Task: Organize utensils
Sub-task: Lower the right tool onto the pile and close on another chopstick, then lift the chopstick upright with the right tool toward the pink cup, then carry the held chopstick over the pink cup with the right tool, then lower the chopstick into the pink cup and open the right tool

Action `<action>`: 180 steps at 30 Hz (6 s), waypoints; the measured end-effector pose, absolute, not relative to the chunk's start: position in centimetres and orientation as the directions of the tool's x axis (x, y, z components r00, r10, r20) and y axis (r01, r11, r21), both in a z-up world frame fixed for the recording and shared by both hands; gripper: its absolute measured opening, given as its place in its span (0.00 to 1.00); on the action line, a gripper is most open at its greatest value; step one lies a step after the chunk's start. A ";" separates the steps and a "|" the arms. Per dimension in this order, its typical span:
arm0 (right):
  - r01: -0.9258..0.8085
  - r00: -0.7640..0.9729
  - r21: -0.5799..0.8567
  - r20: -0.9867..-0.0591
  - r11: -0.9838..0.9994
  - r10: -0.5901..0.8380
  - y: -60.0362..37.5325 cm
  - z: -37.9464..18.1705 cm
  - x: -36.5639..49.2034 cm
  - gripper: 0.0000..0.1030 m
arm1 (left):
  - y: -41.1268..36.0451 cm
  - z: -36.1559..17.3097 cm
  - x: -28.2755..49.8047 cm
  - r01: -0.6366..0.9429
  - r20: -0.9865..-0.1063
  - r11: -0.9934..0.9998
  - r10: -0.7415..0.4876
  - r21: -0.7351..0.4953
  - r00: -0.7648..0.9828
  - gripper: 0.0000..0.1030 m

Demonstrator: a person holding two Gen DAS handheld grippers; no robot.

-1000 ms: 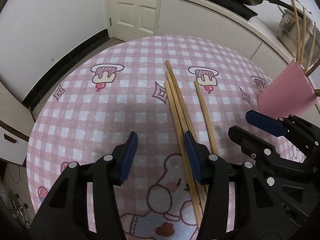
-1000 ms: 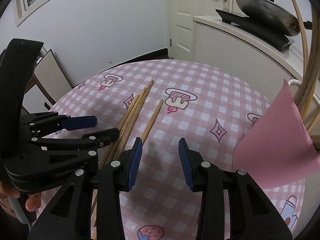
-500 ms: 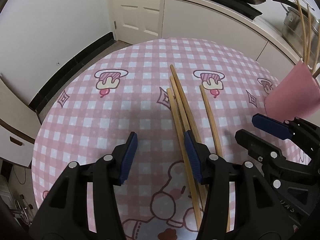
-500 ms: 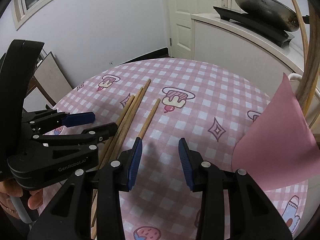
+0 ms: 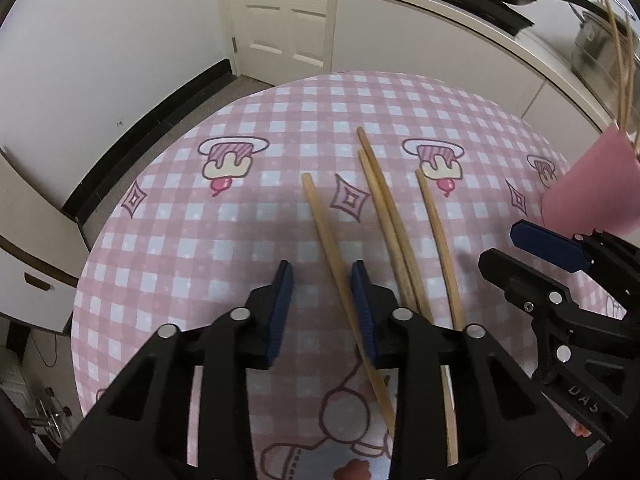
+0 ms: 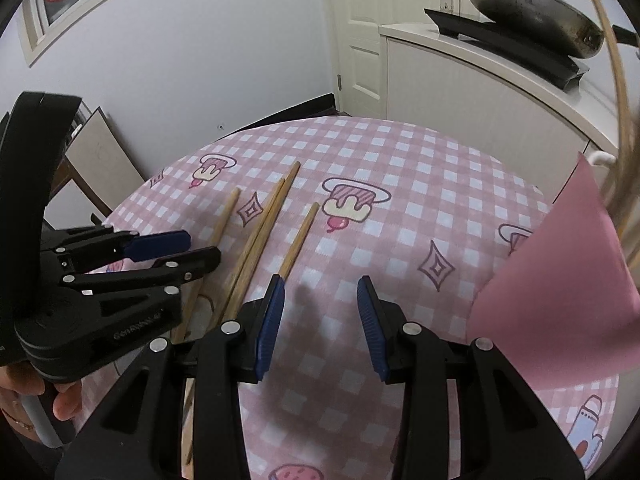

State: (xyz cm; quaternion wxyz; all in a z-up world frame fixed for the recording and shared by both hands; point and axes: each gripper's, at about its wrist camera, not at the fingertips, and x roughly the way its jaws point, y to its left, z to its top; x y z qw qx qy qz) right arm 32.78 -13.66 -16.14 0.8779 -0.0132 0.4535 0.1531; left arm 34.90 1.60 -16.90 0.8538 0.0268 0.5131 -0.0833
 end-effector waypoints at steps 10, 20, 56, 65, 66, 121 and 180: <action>-0.283 0.496 0.134 -0.827 0.950 0.264 -12.2 -16.8 34.9 0.34 | 1.7 -16.9 36.3 0.153 -0.882 0.988 -0.094 -0.025 0.462 0.24; -0.304 0.481 0.129 -0.835 0.944 0.269 -11.4 -17.5 35.4 0.08 | 1.9 -17.0 35.4 0.163 -0.859 0.981 -0.171 -0.104 0.483 0.06; -0.465 0.669 0.120 -0.601 0.877 0.437 -11.4 -4.9 23.7 0.04 | 5.3 -4.2 23.6 0.232 -0.646 0.942 -0.335 -0.243 0.686 0.06; -0.479 0.708 0.095 -0.546 0.873 0.448 -13.3 -2.0 20.9 0.04 | 3.7 0.4 19.7 0.299 -0.543 0.931 -0.366 -0.212 0.756 0.06; -0.480 0.712 0.091 -0.541 0.873 0.448 -13.6 -1.7 20.6 0.04 | 3.5 0.9 19.4 0.309 -0.531 0.927 -0.374 -0.211 0.760 0.06; -0.074 0.534 0.040 -0.842 0.996 0.074 -32.9 -15.2 27.3 0.16 | -6.1 -1.9 25.8 0.375 -0.527 0.910 -0.409 -0.176 0.745 0.06; -0.317 0.946 0.152 -0.022 0.936 0.324 -28.2 -0.6 28.6 0.04 | -11.3 4.6 29.5 0.485 -0.342 0.853 -0.521 -0.193 0.782 0.06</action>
